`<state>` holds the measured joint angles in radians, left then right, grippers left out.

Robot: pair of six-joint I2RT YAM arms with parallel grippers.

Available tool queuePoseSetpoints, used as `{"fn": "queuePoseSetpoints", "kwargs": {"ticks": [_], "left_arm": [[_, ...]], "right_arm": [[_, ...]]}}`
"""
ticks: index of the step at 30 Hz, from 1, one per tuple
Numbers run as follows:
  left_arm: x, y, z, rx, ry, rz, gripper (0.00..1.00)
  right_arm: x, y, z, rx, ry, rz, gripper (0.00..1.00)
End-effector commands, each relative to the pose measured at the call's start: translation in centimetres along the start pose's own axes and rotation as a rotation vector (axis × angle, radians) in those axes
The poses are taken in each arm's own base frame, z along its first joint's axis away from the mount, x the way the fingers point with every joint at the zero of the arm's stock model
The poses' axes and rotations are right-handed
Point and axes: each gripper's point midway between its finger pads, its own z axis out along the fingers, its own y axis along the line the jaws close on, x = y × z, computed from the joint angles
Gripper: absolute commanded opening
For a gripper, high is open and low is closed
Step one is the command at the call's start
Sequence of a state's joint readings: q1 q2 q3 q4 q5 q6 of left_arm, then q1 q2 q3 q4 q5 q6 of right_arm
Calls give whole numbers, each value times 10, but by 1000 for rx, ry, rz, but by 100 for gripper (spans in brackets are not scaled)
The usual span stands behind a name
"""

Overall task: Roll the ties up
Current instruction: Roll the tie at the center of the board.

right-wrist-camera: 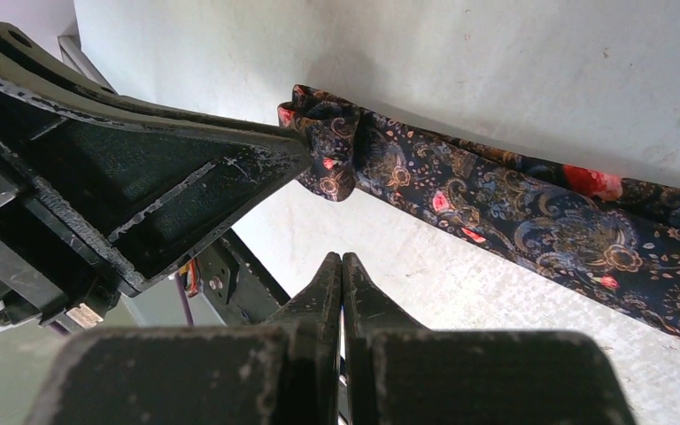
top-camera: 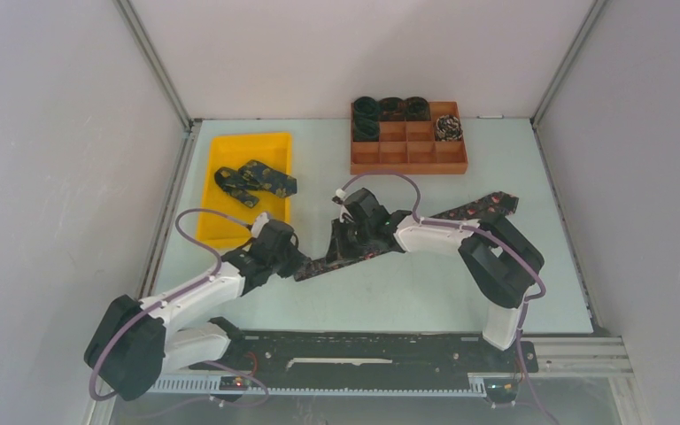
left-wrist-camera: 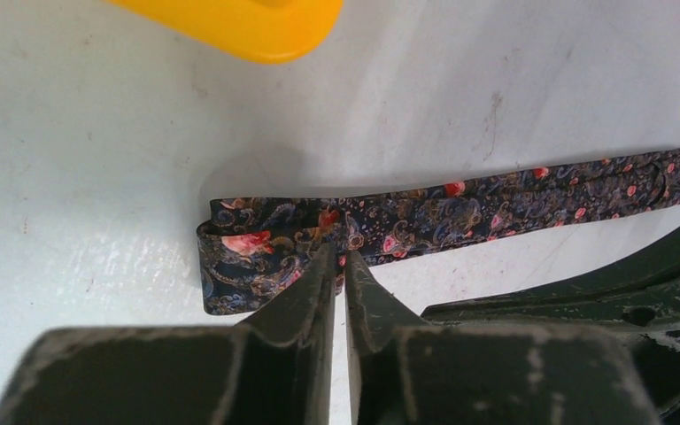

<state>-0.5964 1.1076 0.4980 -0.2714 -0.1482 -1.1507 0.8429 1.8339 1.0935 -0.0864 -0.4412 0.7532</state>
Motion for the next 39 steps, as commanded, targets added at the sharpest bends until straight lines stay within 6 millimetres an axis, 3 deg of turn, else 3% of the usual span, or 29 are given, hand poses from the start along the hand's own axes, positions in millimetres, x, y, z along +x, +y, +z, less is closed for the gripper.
{"fn": "queuePoseSetpoints", "kwargs": {"ticks": [1, 4, 19, 23, 30, 39], "left_arm": [[-5, -1, -2, 10, -32, 7, 7], [-7, 0, -5, 8, -39, 11, 0], [-49, 16, -33, -105, -111, 162, 1], [-51, 21, -25, -166, -46, 249, 2], [-46, 14, -5, -213, 69, 355, 0], [-48, 25, 15, -315, 116, 427, 0]], "right_arm": [[-13, 24, -4, -63, -43, -26, 0], [-12, 27, 1, -65, -31, -35, 0], [12, 38, 25, -62, 0, -92, 0], [20, 29, 36, 9, -22, -140, 0], [33, 13, 54, 188, -107, -284, 0], [34, -6, 68, 324, -198, -364, 0]]}}
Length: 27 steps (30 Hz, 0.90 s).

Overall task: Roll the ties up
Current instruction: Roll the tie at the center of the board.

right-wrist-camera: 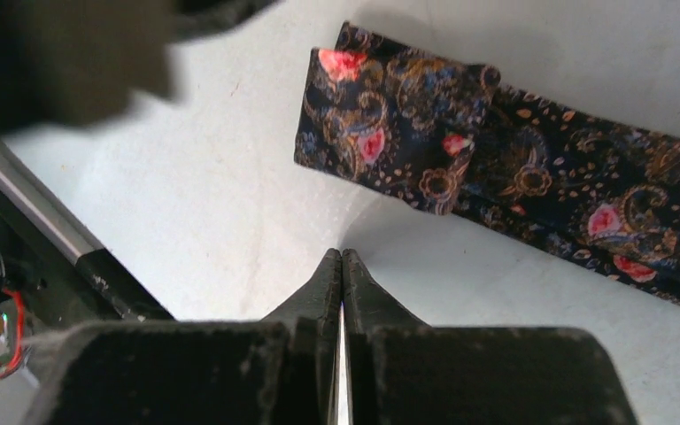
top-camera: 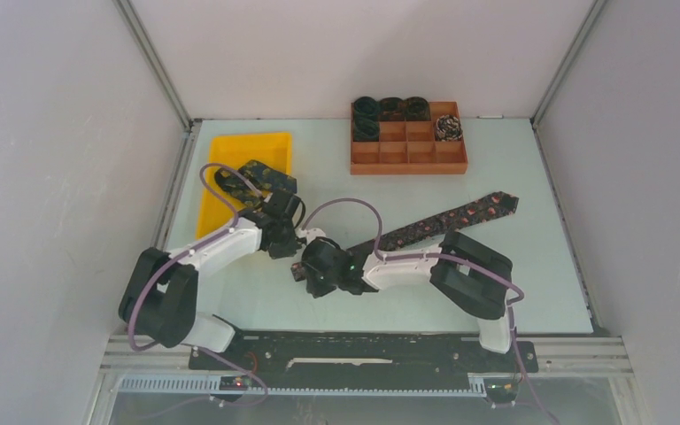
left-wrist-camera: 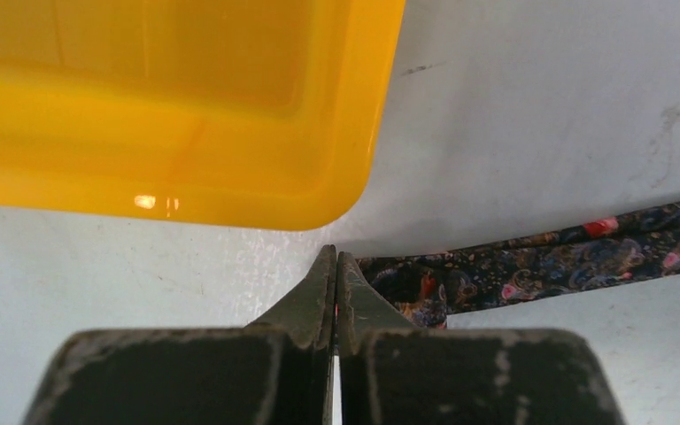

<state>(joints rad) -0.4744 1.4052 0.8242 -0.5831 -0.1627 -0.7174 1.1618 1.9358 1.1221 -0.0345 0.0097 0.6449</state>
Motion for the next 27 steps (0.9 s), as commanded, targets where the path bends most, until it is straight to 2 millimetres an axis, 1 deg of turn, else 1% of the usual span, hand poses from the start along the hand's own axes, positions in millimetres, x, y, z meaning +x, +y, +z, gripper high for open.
{"fn": "queuePoseSetpoints", "kwargs": {"ticks": [1, 3, 5, 9, 12, 18, 23, 27], "left_arm": [[-7, 2, 6, -36, 8, 61, 0], [-6, 2, 11, -46, 23, 73, 0], [-5, 2, 15, -54, 37, 89, 0], [-8, 0, 15, -59, 49, 113, 1], [-5, -1, 16, -66, 88, 131, 1], [6, -6, 20, -50, 180, 154, 1], [12, -6, 21, -50, 239, 165, 1], [24, -11, 21, -13, 318, 164, 1]], "right_arm": [[-16, -20, 14, 117, -90, -26, 0], [-12, -23, 18, 131, -85, -34, 0], [-16, -22, 23, 127, -113, -32, 0], [-14, -26, 29, 146, -118, -31, 0], [-13, -27, 32, 151, -124, -38, 0], [-11, -28, 31, 172, -130, -60, 0], [-11, -23, 27, 179, -138, -81, 0], [-9, -20, 28, 177, -145, -96, 0]]}}
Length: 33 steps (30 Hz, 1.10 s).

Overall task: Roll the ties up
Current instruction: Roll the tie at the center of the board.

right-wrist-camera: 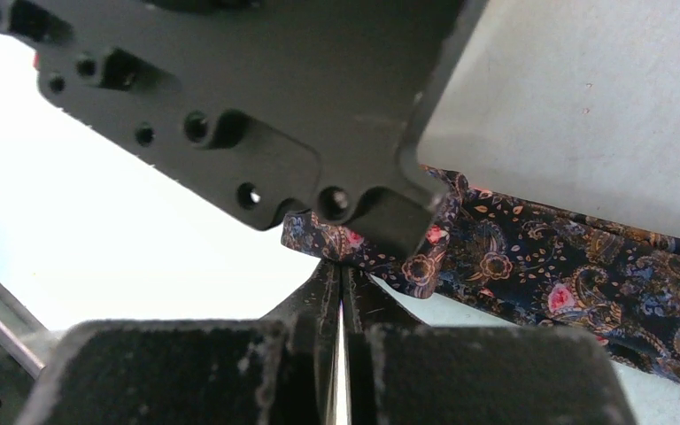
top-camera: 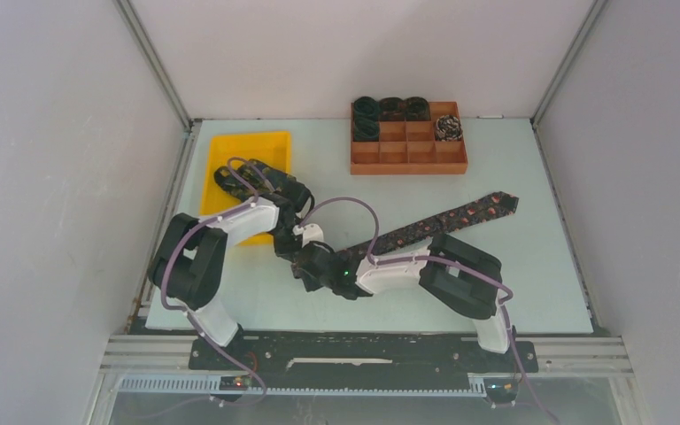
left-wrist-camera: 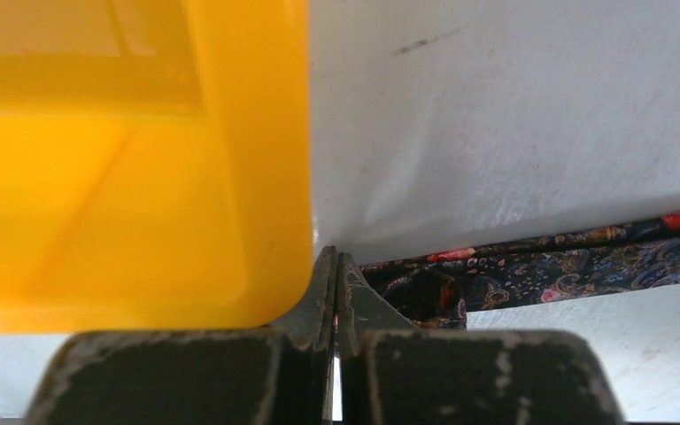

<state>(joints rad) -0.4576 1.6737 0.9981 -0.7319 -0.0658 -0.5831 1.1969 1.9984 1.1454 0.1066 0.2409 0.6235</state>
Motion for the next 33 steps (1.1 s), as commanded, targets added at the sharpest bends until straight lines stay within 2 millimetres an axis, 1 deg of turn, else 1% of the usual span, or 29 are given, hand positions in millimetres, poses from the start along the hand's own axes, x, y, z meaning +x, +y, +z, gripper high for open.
{"fn": "queuePoseSetpoints", "kwargs": {"ticks": [1, 5, 7, 12, 14, 18, 21, 24, 25, 27, 31, 33], "left_arm": [[8, -13, -3, 70, 81, 30, 0], [14, -11, -8, 69, 111, 30, 0], [13, -9, -11, 61, 110, 28, 0], [5, 0, -17, 27, 81, 11, 1], [-2, 4, -20, 12, 51, -1, 6], [-14, 6, -31, 17, 7, -13, 15], [-23, 8, -42, 14, -25, -18, 19], [-28, 11, -51, 10, -52, -25, 21], [-30, 11, -54, 12, -62, -28, 22], [-32, 15, -61, 8, -88, -40, 24], [-39, 26, -80, 5, -171, -66, 24], [-42, 33, -91, -3, -223, -84, 15]], "right_arm": [[26, -14, 5, 66, 59, -72, 0], [26, -16, 5, 78, 55, -73, 0], [27, -17, 5, 83, 56, -74, 0], [22, -13, 0, 77, 44, -81, 0], [20, -10, -4, 71, 39, -90, 0], [10, 1, -15, 39, 23, -113, 0], [3, 9, -25, 18, 12, -118, 0], [-8, 19, -36, -12, -15, -117, 0], [-8, 19, -41, -12, -6, -123, 0], [-15, 22, -51, -24, -15, -121, 0], [-33, 30, -68, -57, -48, -114, 0], [-43, 33, -74, -85, -62, -103, 0]]}}
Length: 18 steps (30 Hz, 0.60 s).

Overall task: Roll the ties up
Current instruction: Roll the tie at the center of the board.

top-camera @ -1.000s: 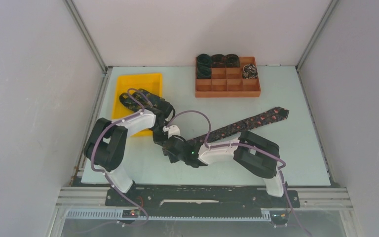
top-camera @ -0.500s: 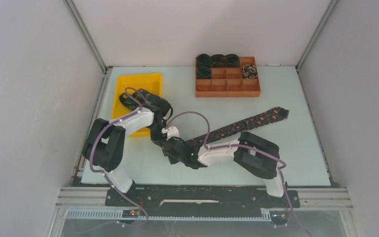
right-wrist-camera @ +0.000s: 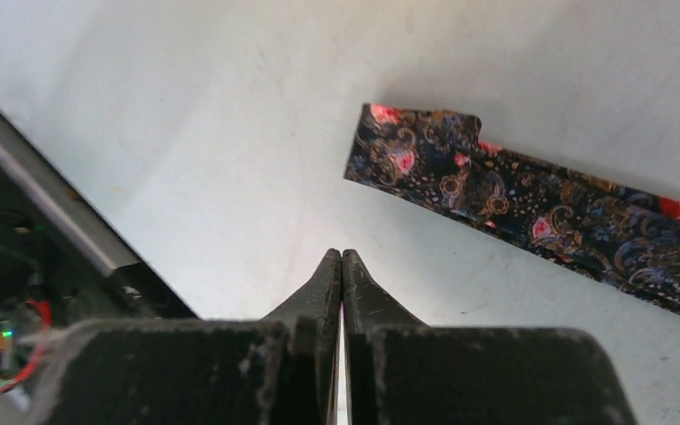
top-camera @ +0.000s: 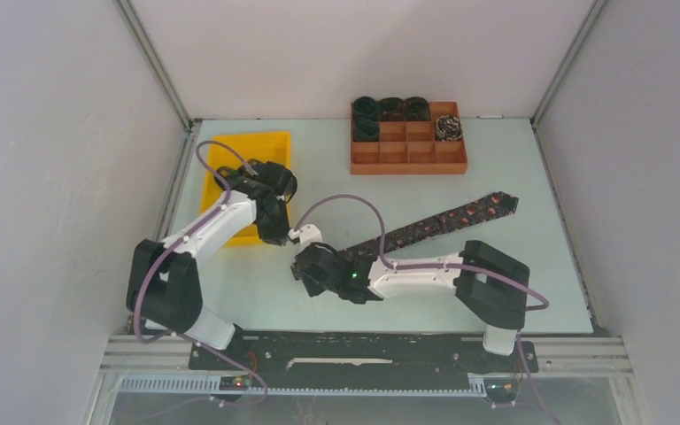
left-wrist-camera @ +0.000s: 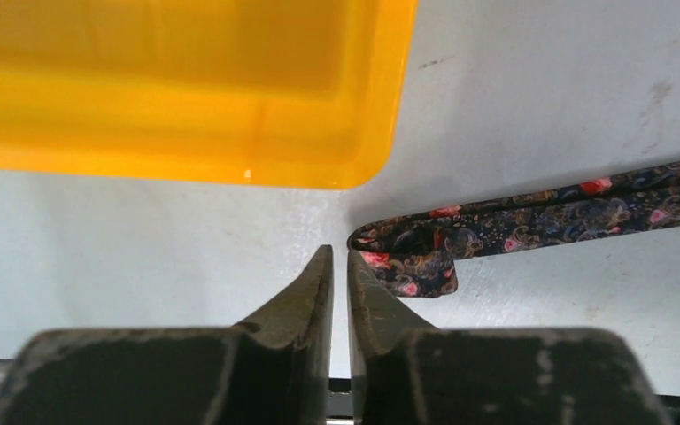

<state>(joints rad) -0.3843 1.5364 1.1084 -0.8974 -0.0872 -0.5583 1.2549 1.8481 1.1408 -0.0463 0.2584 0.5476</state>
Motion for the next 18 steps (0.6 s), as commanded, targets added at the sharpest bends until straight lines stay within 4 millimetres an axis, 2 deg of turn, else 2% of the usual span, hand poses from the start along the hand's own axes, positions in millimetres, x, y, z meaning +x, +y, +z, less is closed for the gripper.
{"fn": "queuePoseSetpoints", "kwargs": {"ticks": [1, 3, 8, 11, 14, 18], "left_arm": [[-21, 18, -36, -14, -171, -39, 14], [-26, 25, -48, -5, -249, -62, 15], [-27, 32, -60, 53, -372, -98, 16], [-31, 29, -68, 151, -502, -113, 23], [-23, 22, -63, 257, -563, -109, 24], [-2, 15, -53, 332, -509, -105, 25]], "right_arm": [[-40, 12, -28, -81, -78, 23, 0], [-47, 12, -29, -118, -74, 53, 0], [-53, 4, -24, -159, -51, 112, 0], [-53, -2, -20, -179, -29, 140, 0], [-58, -6, -14, -210, -27, 173, 0], [-60, -9, -7, -256, -11, 205, 0]]}}
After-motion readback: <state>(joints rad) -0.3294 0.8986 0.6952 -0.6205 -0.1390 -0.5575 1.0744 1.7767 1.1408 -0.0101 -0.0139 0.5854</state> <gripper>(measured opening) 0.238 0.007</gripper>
